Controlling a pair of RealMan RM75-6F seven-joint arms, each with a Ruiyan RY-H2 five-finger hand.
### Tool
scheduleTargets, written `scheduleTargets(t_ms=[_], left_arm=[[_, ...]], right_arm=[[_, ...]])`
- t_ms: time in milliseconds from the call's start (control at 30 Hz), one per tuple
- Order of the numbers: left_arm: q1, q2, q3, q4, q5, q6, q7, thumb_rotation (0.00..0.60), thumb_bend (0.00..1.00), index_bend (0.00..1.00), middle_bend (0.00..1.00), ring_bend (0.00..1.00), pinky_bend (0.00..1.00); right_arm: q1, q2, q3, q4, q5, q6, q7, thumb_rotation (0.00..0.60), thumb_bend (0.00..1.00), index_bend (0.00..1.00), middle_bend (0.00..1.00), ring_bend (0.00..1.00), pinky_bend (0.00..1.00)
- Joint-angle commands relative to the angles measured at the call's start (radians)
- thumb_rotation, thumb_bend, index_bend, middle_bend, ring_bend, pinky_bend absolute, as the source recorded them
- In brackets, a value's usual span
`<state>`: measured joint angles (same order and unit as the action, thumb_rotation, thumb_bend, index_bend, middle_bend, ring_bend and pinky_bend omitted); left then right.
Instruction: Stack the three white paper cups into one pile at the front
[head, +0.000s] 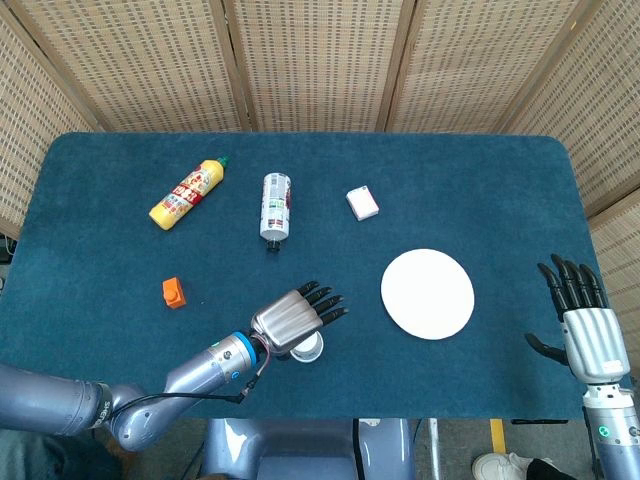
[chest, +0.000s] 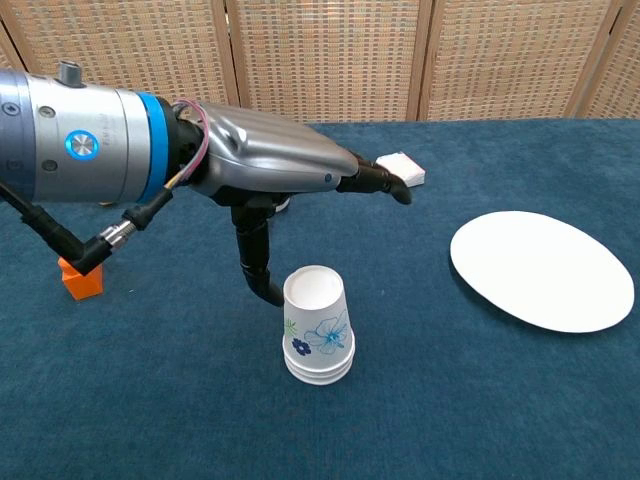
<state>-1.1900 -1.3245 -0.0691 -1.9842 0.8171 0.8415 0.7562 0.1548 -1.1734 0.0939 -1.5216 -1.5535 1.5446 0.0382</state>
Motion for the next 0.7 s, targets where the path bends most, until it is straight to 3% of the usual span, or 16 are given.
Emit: scheduleTargets(t_ms=[33,300,500,567,700], left_arm=[[0.046,0.061,-0.021,-0.042,0.036,0.051,-0.084,0.6,0.0,0.0,0.0,0.0,0.0],[0.235,0.161,0.01,-0.065,0.188,0.299,-0.195,0.6,0.0,0.0,0.0,0.0,0.0],[0.502,0.191,0.105,0.01,0.373,0.596,-0.357,0.6,0.0,0.0,0.0,0.0,0.0],[0.644,0.204,0.155,0.054,0.383,0.731,-0.451,0.6,0.0,0.0,0.0,0.0,0.0],[0.794,0.203,0.206,0.126,0.423,0.835,-0.574,0.6,0.0,0.0,0.0,0.0,0.0]], right_arm=[[-0.001,0.0,0.0,-0.001,-0.001,0.0,-0.001,0.6,0.0,0.05,0.0,0.0,0.0],[-0.005,0.001,0.001,-0.003,-0.007,0.007,-0.003,0.6,0.0,0.05,0.0,0.0,0.0],[-0.011,0.005,0.002,-0.007,-0.014,0.019,-0.012,0.6,0.0,0.05,0.0,0.0,0.0],[-0.018,0.008,0.002,-0.01,-0.011,0.027,-0.032,0.6,0.0,0.04,0.0,0.0,0.0],[-0.024,0.009,0.005,-0.023,0.005,0.025,-0.087,0.6,0.0,0.02,0.0,0.0,0.0]])
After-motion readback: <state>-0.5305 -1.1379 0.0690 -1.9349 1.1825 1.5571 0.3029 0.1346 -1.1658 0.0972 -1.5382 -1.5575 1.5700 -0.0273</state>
